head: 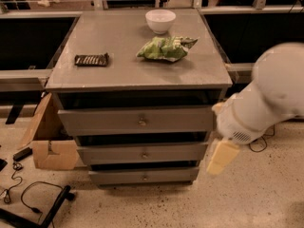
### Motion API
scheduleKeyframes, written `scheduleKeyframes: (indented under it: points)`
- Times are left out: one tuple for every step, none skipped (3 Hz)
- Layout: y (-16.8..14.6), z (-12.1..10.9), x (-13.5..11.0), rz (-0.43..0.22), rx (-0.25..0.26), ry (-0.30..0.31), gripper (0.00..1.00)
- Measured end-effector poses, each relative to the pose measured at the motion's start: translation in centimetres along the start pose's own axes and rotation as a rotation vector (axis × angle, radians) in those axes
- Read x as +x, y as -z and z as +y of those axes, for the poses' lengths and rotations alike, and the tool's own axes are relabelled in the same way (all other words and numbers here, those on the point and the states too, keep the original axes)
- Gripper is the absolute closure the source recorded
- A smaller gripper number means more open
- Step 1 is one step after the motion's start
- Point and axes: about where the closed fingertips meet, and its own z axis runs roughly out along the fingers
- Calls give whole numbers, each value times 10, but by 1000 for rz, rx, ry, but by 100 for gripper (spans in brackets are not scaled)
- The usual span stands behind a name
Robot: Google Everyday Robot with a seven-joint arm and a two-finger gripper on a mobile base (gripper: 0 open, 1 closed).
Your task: Open middle drawer
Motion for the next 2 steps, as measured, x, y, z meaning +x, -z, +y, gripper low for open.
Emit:
scheduleKeyframes:
  points:
    - [-94, 8, 11, 69, -7, 6, 0]
    - [-161, -16, 21, 120, 79, -2, 0]
